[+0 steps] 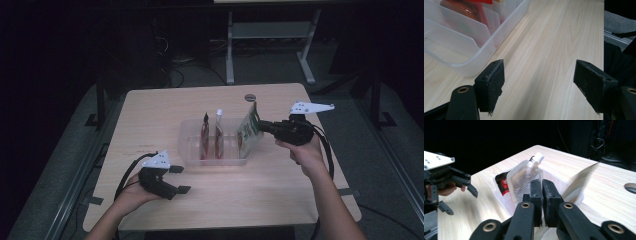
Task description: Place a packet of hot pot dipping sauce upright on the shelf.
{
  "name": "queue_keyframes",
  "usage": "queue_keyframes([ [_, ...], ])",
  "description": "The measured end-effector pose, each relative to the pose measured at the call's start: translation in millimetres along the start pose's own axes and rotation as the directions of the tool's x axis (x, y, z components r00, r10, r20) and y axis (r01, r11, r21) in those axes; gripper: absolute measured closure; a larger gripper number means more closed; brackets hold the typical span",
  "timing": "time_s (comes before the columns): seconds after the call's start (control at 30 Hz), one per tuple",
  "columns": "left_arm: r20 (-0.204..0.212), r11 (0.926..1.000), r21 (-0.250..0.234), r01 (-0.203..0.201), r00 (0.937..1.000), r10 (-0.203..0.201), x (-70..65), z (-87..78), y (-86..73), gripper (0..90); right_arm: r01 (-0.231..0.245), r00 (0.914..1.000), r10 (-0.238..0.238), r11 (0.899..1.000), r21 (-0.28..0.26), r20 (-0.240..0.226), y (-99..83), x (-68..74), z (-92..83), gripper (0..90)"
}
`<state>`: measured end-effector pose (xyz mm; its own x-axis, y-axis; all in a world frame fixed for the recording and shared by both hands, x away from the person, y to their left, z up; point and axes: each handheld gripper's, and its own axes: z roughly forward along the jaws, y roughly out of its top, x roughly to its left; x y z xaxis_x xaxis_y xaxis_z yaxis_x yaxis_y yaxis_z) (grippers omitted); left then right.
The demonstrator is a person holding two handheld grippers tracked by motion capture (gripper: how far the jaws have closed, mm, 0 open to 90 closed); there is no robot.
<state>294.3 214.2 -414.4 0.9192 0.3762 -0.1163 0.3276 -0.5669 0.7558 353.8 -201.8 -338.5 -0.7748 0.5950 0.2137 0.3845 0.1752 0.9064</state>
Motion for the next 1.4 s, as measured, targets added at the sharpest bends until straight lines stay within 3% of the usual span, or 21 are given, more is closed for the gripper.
queue_keyframes([
  [0.13,-0.004,1.0000,-0.005,0.001,1.0000,-0.001,-0.1,-1.3,-0.5,24.5,0.005,1.0000,-0.005,1.000,-0.004,-0.009,0.5,-0.4,0.4,81.7],
  [0.33,-0.013,0.9999,-0.011,0.004,0.9999,-0.004,2.3,-4.3,-1.4,24.5,0.015,0.9999,-0.015,1.000,0.003,-0.007,-2.9,3.0,-5.9,59.7],
  [0.5,-0.016,0.9998,-0.012,0.018,0.9997,-0.018,2.5,-6.5,-2.1,24.5,0.024,0.9996,-0.025,0.999,0.033,0.012,-15.5,7.0,-14.9,47.6],
  [0.7,-0.021,0.9997,-0.006,0.025,0.9995,-0.025,1.5,-9.1,-3.4,24.0,0.038,0.9974,-0.042,0.996,0.080,0.058,-34.1,7.2,-25.2,40.5],
  [1.03,-0.071,0.9983,0.001,0.058,0.9958,-0.058,-0.4,-23.9,-15.5,22.8,0.038,0.9927,-0.053,0.990,0.137,0.108,-65.5,5.2,-31.9,32.7],
  [1.13,-0.080,0.9980,0.013,0.061,0.9950,-0.060,-0.9,-27.2,-21.6,22.4,0.027,0.9923,-0.048,0.985,0.172,0.115,-76.5,4.1,-29.5,30.0],
  [1.33,-0.101,0.9954,0.027,0.091,0.9910,-0.088,1.8,-28.0,-37.9,21.5,0.047,0.9868,-0.087,0.961,0.272,0.137,-101.3,2.5,-18.9,26.9],
  [1.4,-0.102,0.9938,0.029,0.108,0.9893,-0.104,3.6,-26.4,-45.4,21.5,0.036,0.9876,-0.078,0.957,0.289,0.136,-107.4,1.4,-16.5,26.3],
])
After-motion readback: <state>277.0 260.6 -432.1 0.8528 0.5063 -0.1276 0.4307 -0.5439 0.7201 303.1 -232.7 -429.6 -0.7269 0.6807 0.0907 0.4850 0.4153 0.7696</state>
